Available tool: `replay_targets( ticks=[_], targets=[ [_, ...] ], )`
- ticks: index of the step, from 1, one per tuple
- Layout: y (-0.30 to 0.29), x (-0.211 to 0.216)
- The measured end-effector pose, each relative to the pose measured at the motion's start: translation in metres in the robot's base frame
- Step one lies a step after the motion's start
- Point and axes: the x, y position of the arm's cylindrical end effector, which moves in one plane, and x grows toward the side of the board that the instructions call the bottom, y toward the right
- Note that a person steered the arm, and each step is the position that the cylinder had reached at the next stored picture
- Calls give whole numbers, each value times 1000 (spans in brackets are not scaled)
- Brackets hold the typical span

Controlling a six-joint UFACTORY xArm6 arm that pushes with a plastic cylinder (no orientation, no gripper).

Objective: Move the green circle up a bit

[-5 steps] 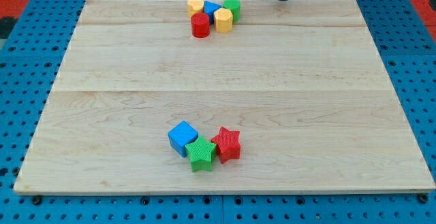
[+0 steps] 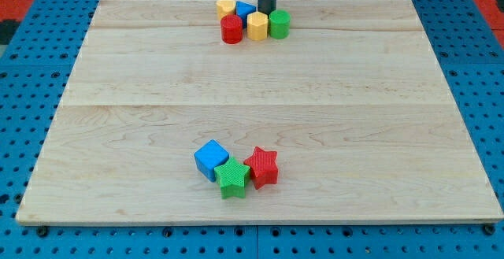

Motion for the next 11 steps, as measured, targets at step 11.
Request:
replay_targets(
  ticks=[11],
  targets=[
    [-8,-3]
  ],
)
